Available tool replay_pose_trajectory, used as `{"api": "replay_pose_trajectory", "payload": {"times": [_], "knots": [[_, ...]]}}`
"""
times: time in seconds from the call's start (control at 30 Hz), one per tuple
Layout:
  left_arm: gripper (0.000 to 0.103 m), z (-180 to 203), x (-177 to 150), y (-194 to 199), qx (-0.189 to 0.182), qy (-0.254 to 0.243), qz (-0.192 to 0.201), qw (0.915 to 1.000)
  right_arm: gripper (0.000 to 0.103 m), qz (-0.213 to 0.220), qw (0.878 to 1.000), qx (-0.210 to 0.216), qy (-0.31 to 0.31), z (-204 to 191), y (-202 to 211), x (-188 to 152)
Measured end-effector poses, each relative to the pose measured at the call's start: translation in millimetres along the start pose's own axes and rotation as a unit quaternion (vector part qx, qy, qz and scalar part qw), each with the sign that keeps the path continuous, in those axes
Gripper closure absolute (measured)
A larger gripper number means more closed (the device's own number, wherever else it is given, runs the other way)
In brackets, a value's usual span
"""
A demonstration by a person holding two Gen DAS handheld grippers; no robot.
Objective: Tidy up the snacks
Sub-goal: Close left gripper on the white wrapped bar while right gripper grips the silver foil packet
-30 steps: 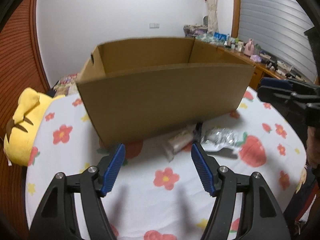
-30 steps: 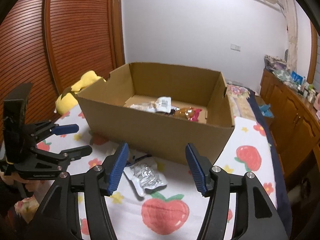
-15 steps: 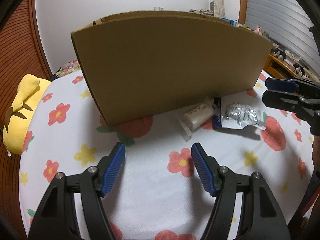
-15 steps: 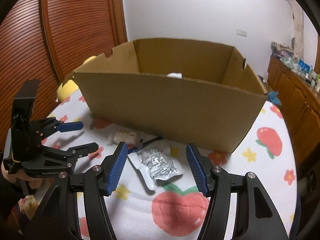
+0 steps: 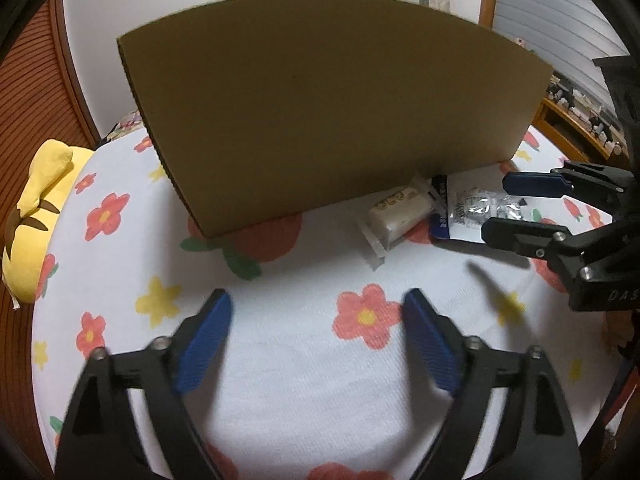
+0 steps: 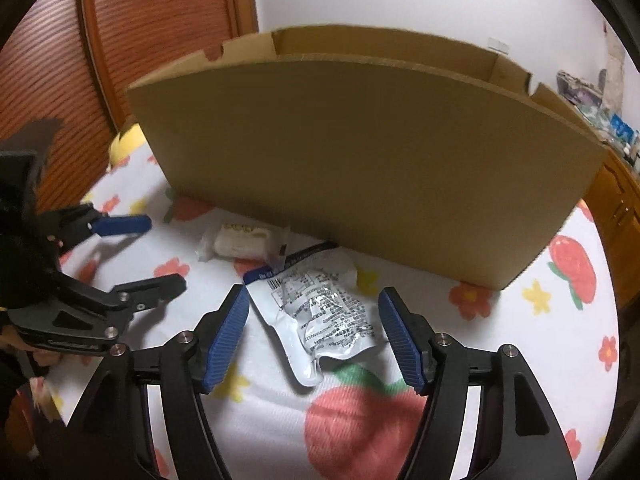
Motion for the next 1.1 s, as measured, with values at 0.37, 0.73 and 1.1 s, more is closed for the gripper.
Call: {"api": "replay_pose_trajectory", "payload": {"times": [0.37,0.73,1.1], "knots": [[0.0,-7,-4,1,0.016,0.025,-0.001,0.9996,0.023,-0.02,0.999,-0.002,0.034,-1,-13,-6],[0.007,-2,-4,4,-0.001,0.02,0.003,0.9998,0.038,-0.025,0.997,0.015,0.067,-4,-12,-9],[0.04,32,29,8,-0.072,-0.026,0.032,0.9966,0.042,-0.021,0.999,0.023,0.044,6,6,-25]]}}
Point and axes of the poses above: each gripper's, at about its wrist camera, not at the fingertips, and y roughly against the way its jaws point, z to its right, x to its top, the point moved 10 cm from there along -y, roughly the way its jaws point, and after that the axes turned 12 degrees about -x, right-handed, at the moved point
